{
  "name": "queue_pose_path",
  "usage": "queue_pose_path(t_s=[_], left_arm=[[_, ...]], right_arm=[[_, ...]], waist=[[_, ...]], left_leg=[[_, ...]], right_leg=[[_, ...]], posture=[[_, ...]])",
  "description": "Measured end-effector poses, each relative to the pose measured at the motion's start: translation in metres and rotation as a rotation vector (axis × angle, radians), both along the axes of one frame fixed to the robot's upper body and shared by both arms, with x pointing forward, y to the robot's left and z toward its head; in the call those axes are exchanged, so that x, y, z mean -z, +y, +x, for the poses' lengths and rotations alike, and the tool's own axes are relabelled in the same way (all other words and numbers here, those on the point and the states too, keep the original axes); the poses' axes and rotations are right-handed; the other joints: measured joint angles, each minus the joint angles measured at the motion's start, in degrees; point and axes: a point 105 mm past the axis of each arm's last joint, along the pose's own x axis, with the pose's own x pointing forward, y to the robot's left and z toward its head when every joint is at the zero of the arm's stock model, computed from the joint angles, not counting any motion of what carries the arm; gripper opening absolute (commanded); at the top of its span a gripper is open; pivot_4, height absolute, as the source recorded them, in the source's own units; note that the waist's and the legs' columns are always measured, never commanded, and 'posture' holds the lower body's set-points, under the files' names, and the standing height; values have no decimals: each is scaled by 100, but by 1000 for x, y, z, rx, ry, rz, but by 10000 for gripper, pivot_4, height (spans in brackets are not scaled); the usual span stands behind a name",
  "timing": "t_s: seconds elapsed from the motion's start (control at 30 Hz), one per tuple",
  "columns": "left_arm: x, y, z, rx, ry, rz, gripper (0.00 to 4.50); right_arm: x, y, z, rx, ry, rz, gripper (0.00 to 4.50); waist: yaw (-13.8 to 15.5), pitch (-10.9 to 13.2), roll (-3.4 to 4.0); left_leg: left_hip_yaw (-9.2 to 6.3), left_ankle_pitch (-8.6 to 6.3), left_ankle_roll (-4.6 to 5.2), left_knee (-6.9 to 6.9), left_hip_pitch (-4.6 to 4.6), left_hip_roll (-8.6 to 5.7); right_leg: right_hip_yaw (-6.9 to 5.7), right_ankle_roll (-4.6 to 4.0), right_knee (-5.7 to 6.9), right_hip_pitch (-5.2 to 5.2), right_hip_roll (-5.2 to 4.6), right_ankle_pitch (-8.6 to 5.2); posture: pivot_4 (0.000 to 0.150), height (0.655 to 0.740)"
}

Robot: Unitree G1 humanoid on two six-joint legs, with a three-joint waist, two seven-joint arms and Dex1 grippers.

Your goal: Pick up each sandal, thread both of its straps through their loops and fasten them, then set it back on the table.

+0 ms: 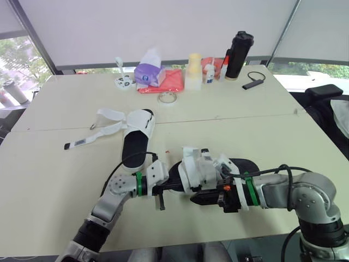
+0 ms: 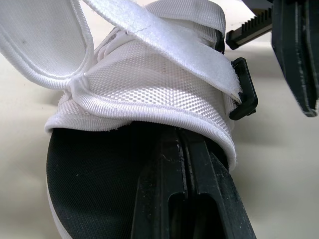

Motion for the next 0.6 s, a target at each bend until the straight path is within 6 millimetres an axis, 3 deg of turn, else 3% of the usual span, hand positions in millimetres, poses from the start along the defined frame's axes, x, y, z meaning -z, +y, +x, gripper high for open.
queue_pose_path(t_s=[0.13,0.3,0.4,0.6], left_arm=[[0,0,0,0,0,1,0],[0,0,0,0,0,1,0],[0,1,0,-1,0,1,0],[1,1,-1,-1,0,1,0]], right_arm=[[6,-13,-6,18,8,-52,393],[2,-18,-6,61,3,11,393],[-2,-16,-6,77,6,61,7940],[-4,-14,-3,118,46,122,38735]], waist=[[4,0,0],[5,0,0],[5,0,0],[3,0,0]], left_leg=[[0,0,0,0,-1,0],[1,0,0,0,0,0],[0,0,0,0,0,1],[-1,0,0,-1,0,2]], right_leg=[[0,1,-2,1,-1,0],[0,0,-1,2,0,0],[0,0,-2,2,0,-1],[0,-1,-2,2,-1,-1]], posture=[[1500,7400],[1500,7400],[1500,7400],[1500,7400]])
